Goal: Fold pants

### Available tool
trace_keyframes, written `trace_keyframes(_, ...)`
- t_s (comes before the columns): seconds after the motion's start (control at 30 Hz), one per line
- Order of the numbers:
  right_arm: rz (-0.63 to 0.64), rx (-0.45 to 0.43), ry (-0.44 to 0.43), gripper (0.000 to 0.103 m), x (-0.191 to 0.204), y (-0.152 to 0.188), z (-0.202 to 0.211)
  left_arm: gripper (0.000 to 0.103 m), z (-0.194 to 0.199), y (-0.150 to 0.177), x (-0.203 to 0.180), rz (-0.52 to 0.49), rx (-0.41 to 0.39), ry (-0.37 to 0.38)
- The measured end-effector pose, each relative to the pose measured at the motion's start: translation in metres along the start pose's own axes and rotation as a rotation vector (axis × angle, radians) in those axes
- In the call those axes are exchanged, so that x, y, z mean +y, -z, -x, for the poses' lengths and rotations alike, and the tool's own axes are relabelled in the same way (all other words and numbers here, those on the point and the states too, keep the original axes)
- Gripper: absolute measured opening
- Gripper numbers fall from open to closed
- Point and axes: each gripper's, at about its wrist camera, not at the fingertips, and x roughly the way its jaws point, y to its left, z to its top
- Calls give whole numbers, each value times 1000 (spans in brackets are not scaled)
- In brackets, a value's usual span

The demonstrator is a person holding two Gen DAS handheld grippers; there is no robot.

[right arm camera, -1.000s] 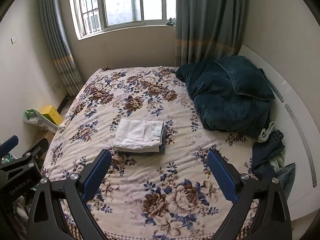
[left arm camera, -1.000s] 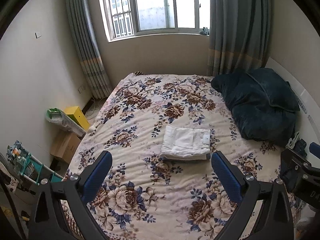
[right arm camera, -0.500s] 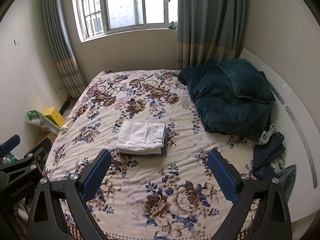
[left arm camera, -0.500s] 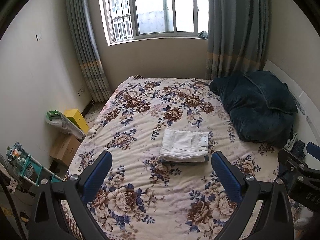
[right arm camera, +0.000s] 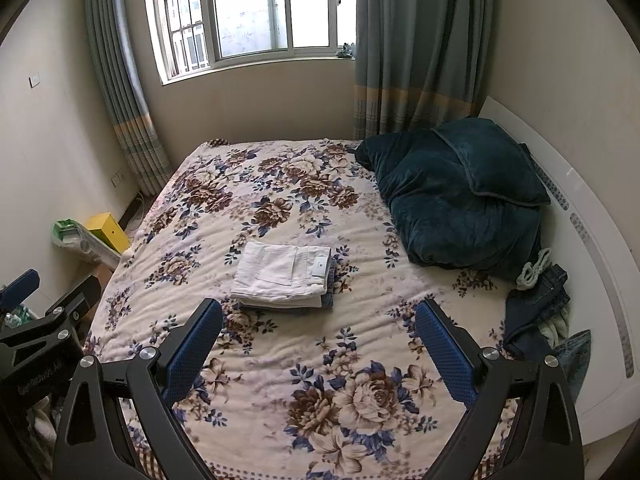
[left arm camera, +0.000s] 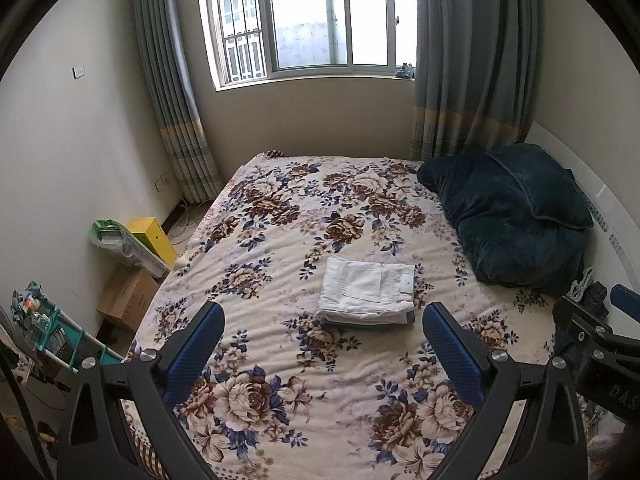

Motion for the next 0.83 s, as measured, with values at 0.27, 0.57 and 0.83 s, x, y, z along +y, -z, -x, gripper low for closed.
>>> trace_keyframes(0.27,8,-1,12,99,0,-1,1,102,0,1,0,-3,-3,0)
trace_keyframes(0.57,11,-7,10,99,1,-4,0,102,2,2,0,-1,-5,0)
trace_keyframes(0.83,14,-3,16,99,3,-4,1,102,4,1,-2,-11,-1,-1)
